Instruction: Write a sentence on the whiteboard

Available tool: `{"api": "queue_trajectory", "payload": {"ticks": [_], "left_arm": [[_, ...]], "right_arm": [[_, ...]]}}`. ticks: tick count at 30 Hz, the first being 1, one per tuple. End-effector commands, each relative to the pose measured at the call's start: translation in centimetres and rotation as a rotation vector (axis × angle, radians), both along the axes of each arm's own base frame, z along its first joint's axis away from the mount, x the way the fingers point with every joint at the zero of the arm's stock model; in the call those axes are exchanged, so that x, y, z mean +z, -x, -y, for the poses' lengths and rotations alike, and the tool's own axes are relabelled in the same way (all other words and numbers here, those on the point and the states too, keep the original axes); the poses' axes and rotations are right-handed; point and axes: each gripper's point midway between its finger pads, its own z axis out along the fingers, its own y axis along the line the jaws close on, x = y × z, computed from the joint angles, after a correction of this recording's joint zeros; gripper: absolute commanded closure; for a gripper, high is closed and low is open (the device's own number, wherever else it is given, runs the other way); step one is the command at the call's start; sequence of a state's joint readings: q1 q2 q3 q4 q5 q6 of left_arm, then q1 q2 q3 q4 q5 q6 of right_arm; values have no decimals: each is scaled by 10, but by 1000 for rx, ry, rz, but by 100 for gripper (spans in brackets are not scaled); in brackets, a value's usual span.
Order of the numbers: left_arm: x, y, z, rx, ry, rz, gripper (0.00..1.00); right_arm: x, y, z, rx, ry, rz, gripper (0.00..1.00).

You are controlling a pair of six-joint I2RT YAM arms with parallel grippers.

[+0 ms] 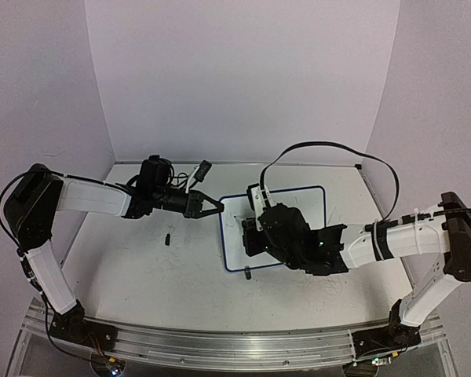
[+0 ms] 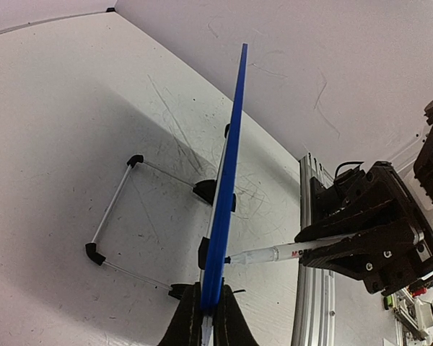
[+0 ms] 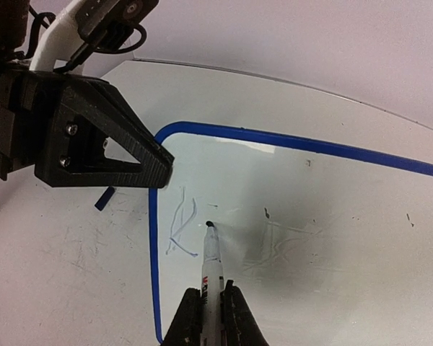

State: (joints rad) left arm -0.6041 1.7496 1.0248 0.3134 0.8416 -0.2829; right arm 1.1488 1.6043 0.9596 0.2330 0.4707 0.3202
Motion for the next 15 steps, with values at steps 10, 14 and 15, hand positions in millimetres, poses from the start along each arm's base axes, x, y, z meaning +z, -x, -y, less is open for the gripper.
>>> {"api": "queue_trajectory", "payload": {"ticks": [10, 14, 15], "left_arm": [[18, 6, -1, -22, 29, 36, 100], [18, 6, -1, -23, 29, 35, 100], [18, 6, -1, -23, 29, 34, 100]], "right_arm": [[-17, -1, 8, -41, 36, -35, 100], [-25, 2, 9, -38, 44, -54, 100], [-27, 4, 9, -37, 47, -58, 100]]}}
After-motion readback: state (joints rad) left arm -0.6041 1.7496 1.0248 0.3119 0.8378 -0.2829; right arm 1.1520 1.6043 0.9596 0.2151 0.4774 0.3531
